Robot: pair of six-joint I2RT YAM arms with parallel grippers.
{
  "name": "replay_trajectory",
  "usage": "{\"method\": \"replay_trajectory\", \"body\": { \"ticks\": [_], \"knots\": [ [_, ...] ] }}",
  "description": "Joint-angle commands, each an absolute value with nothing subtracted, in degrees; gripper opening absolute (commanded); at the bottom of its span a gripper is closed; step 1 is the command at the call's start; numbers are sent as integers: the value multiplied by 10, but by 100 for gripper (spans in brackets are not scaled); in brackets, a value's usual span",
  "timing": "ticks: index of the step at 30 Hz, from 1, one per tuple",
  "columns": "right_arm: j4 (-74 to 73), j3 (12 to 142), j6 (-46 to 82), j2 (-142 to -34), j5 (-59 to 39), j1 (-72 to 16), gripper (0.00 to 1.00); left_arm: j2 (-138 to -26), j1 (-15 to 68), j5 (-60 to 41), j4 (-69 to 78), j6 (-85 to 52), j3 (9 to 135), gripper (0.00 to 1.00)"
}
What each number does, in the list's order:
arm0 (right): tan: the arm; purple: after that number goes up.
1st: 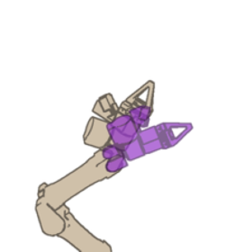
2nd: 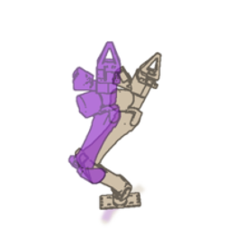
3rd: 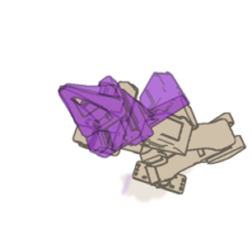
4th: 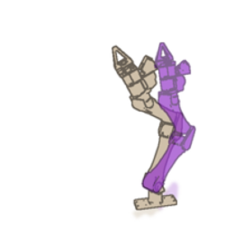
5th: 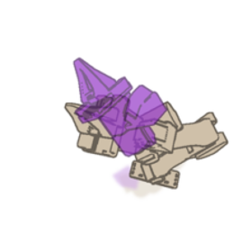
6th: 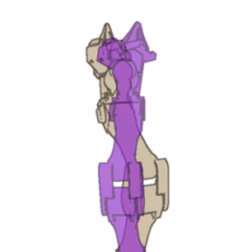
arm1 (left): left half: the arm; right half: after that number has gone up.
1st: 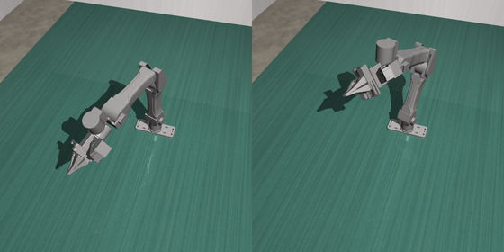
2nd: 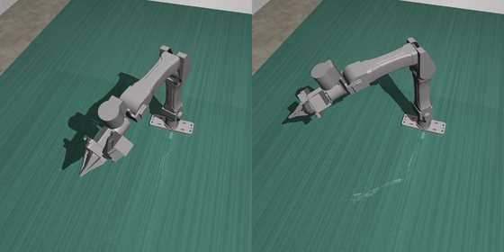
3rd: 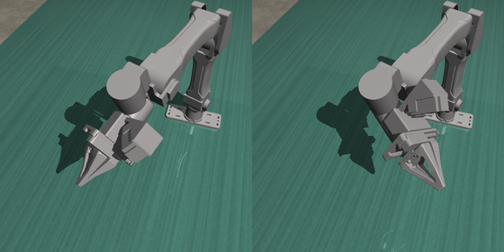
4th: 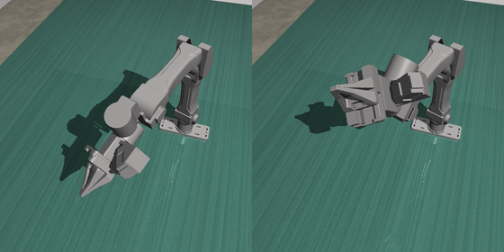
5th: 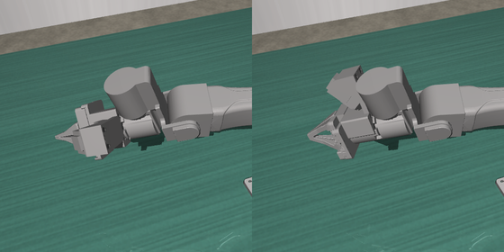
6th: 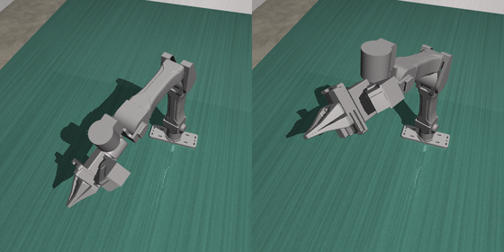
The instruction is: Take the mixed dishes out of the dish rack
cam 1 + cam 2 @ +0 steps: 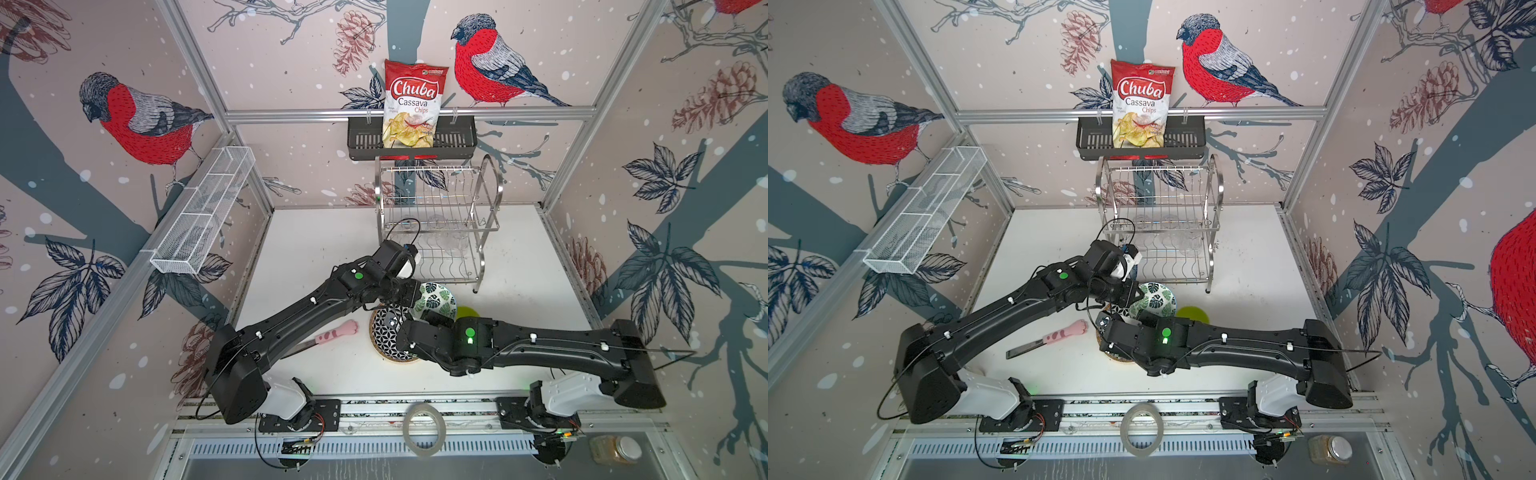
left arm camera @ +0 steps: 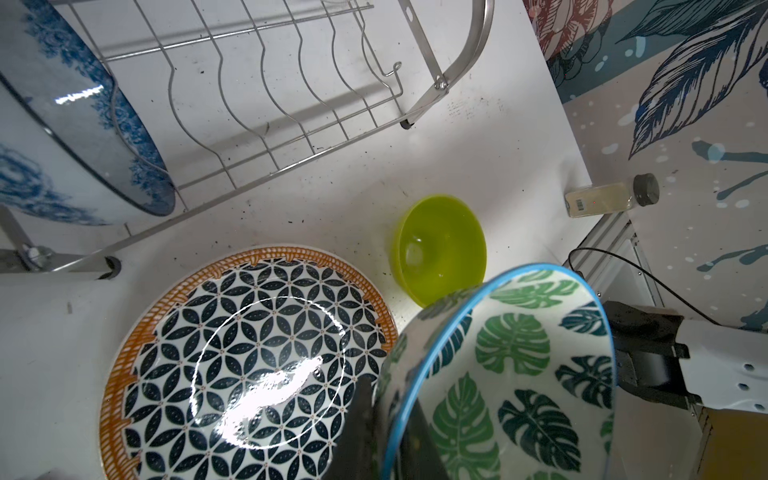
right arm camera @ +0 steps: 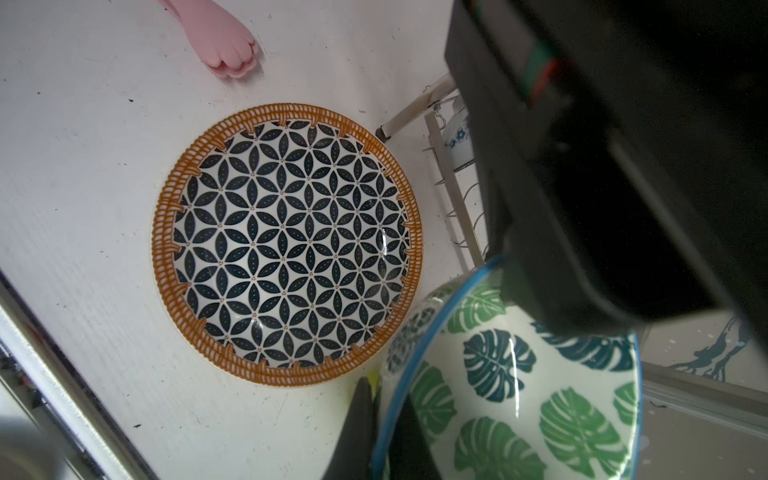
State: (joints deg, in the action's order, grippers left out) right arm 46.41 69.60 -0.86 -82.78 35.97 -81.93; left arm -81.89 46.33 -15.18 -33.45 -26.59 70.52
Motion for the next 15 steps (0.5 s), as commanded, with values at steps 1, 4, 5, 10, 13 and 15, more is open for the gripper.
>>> {"method": "replay_trajectory", "body": {
  "ticks": [1, 4, 5, 10, 13, 15],
  "knots": [
    [384, 689, 30, -822, 463, -814, 12, -820, 463, -176, -345, -320, 702, 0],
    [358, 669, 25, -809, 450, -812, 29, -818, 463, -175, -341, -321, 700, 0],
    [348, 662, 24, -802, 440, -811, 36, -817, 463, -176, -338, -322, 700, 0],
    [288, 628, 32, -748, 367, -790, 48, -808, 463, -172, -322, -325, 693, 0],
    [249, 608, 42, -692, 308, -774, 55, -809, 464, -169, -314, -327, 684, 0],
    [222, 597, 52, -651, 260, -763, 57, -812, 463, -169, -313, -327, 680, 0]
  ]
}}
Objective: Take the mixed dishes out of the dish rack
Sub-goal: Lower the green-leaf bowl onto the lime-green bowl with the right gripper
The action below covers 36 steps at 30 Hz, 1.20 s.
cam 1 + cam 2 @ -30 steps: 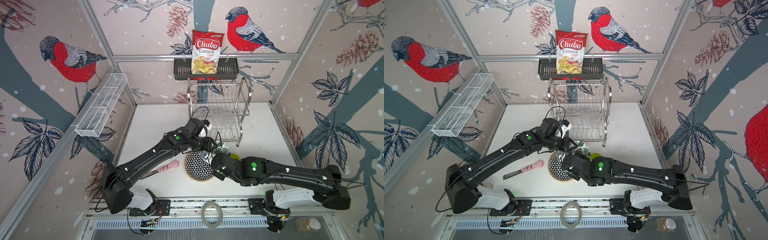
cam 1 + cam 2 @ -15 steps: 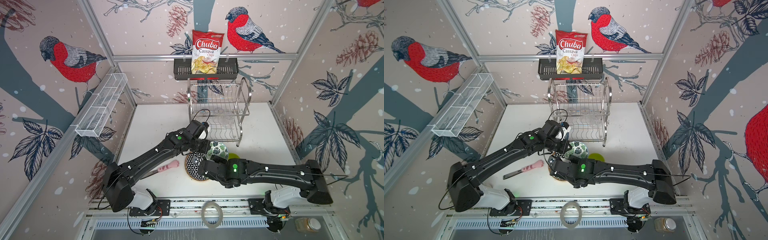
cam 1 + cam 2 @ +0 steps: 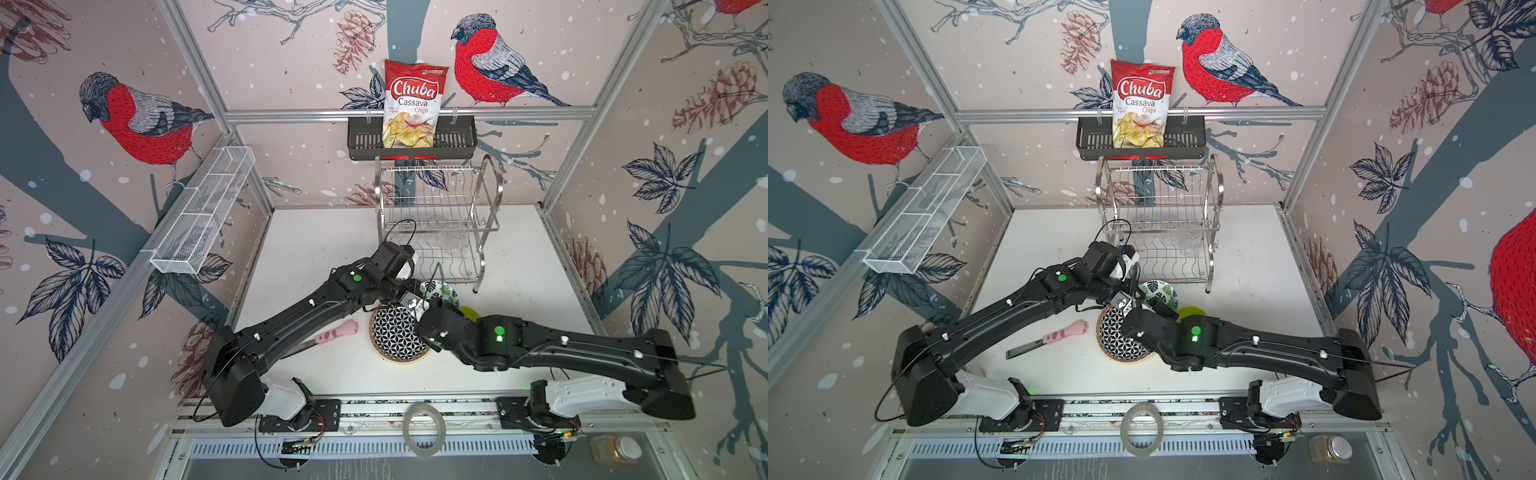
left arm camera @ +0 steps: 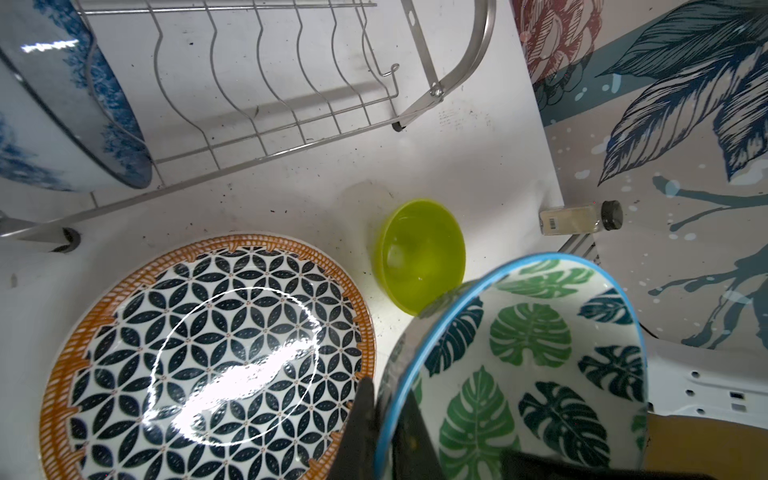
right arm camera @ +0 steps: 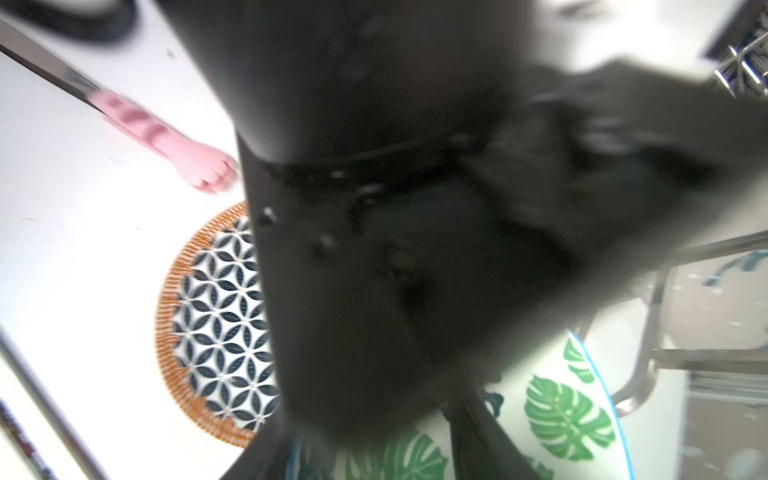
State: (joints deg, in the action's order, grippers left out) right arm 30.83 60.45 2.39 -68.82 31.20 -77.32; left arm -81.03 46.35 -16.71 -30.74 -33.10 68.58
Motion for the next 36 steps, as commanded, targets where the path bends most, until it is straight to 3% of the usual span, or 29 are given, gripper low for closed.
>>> {"method": "replay_trajectory", "body": {
  "ticks": [1, 7, 11, 16, 21, 25, 36],
  "knots": [
    [206, 590, 56, -628, 236, -755, 58, -813, 463, -167, -313, -327, 679, 0],
    [145, 545, 88, -507, 138, -691, 64, -822, 463, -157, -313, -323, 682, 0],
    [172, 542, 126, -487, 127, -642, 64, -825, 464, -150, -317, -323, 689, 0],
    [249, 548, 176, -521, 143, -568, 64, -822, 463, -124, -329, -320, 700, 0],
    [282, 551, 197, -570, 46, -498, 60, -815, 463, -100, -343, -314, 706, 0],
    [282, 555, 198, -589, 19, -487, 51, -810, 463, -87, -349, -312, 704, 0],
    [279, 568, 208, -663, -67, -482, 40, -812, 464, -77, -351, -303, 706, 0]
  ]
}}
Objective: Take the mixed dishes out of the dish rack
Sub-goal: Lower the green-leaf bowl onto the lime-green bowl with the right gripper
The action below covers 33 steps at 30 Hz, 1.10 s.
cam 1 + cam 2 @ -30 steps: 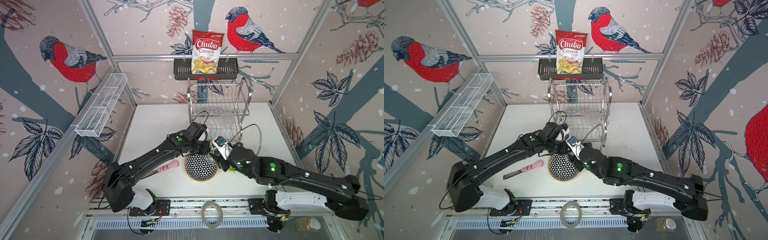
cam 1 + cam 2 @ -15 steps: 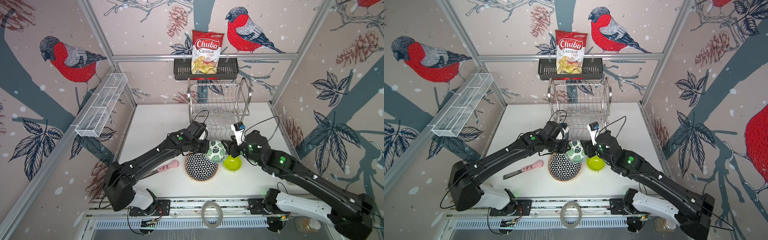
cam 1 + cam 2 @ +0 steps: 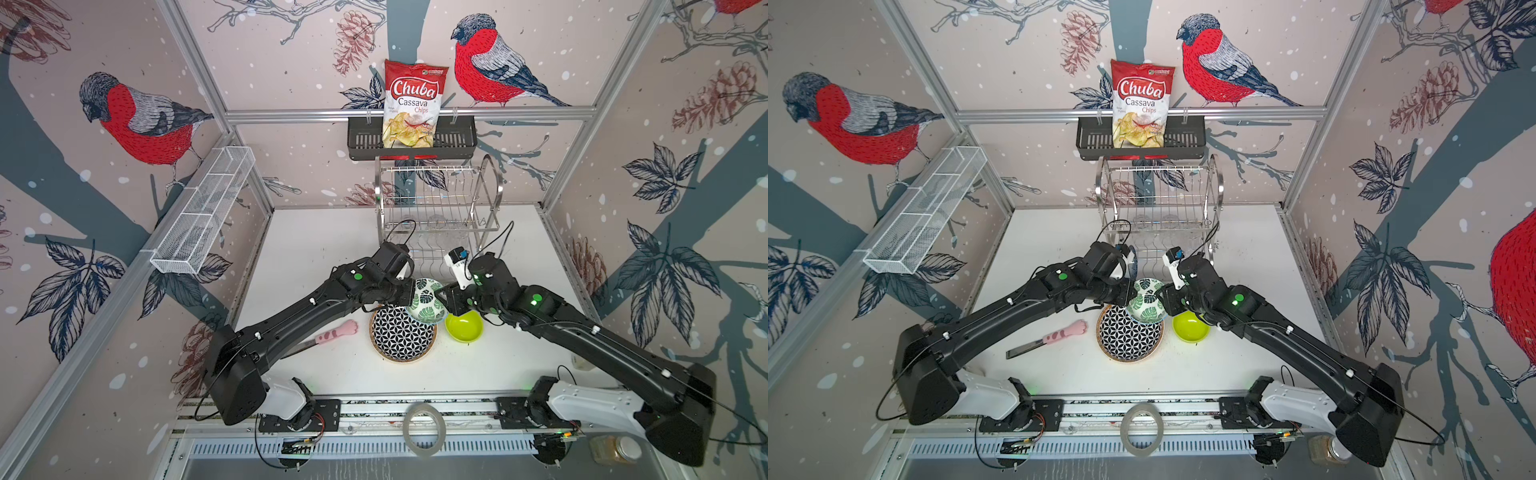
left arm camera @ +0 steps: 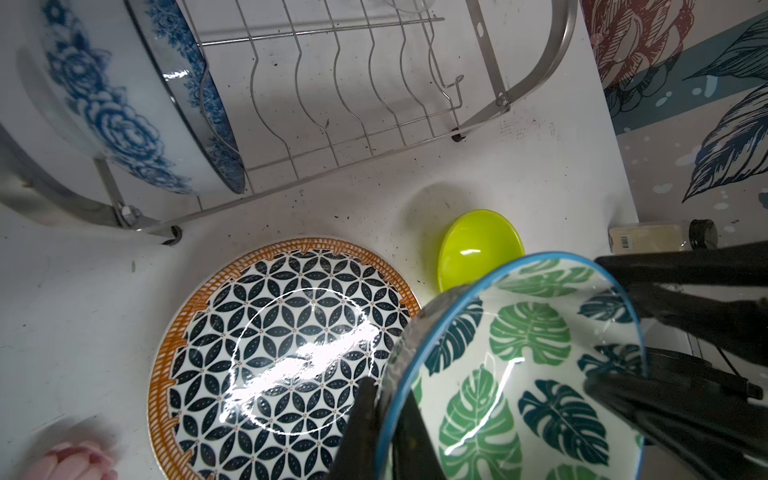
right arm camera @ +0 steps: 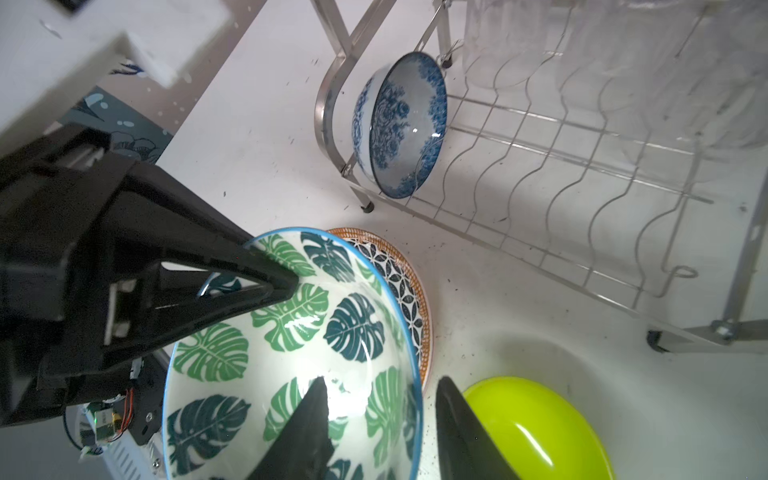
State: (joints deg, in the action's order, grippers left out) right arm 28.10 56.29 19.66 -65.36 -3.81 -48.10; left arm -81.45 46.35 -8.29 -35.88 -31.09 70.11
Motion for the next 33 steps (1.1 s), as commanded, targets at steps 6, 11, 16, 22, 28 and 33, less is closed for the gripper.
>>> {"method": "replay_trajectory", "body": {
  "ticks": [6, 11, 16, 22, 28, 33],
  "knots": [
    [265, 573, 222, -687, -97, -478, 31, -813, 464, -78, -351, -301, 711, 0],
    [273, 590, 225, -713, -111, -477, 10, -817, 464, -81, -352, -301, 715, 0],
    [271, 586, 231, -715, -110, -477, 0, -806, 463, -73, -347, -302, 710, 0],
    [269, 573, 236, -701, -104, -477, 0, -803, 464, -75, -345, -306, 709, 22],
    [278, 543, 246, -669, -80, -470, 0, -788, 463, -65, -333, -306, 706, 49],
    [295, 498, 250, -626, -83, -436, 0, -749, 463, -34, -311, -309, 689, 57]
  ]
}}
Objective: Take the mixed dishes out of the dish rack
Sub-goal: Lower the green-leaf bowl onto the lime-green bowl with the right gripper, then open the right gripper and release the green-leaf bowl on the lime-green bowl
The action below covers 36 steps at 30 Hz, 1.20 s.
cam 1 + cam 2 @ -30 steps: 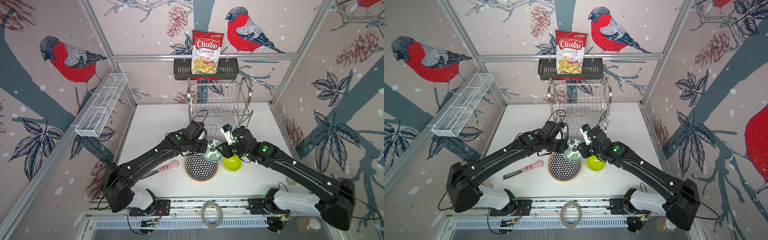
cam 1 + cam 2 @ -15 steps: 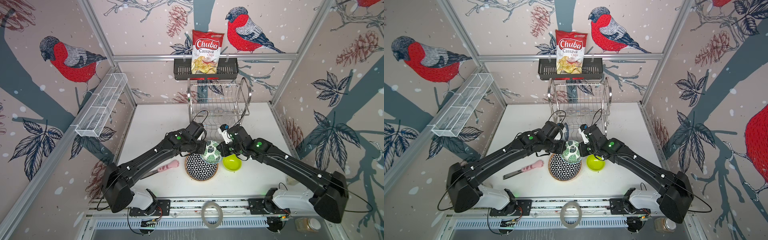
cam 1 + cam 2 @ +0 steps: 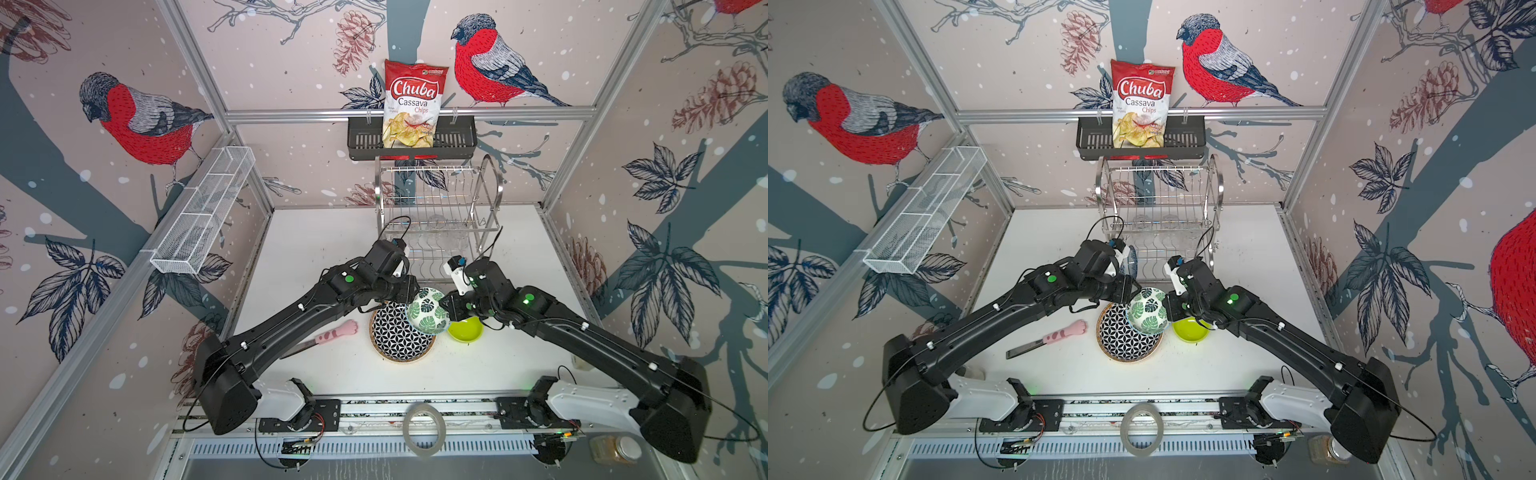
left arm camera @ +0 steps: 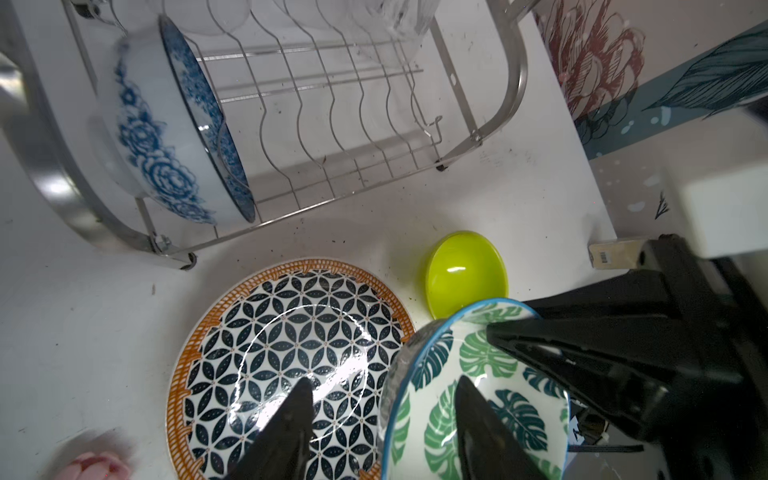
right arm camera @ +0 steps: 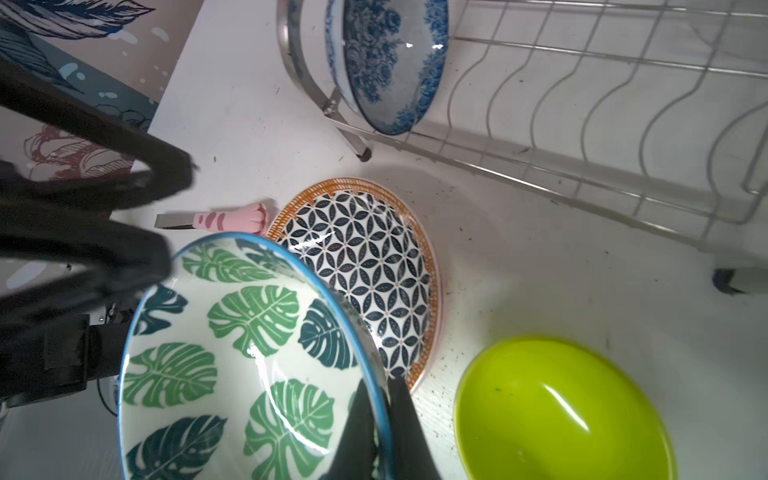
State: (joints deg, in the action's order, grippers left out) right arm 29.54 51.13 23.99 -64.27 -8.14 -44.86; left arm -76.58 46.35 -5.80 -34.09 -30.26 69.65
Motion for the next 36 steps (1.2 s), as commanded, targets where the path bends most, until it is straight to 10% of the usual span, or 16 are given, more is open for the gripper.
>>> {"method": "replay_trajectory", "body": {
  "ticks": [1, 36],
  "knots": [
    [301, 491, 249, -618, -82, -427, 0, -742, 463, -27, -307, -307, 685, 57],
    [253, 340, 295, -593, -64, -274, 0, -677, 455, 11, -297, -318, 643, 63]
  ]
}}
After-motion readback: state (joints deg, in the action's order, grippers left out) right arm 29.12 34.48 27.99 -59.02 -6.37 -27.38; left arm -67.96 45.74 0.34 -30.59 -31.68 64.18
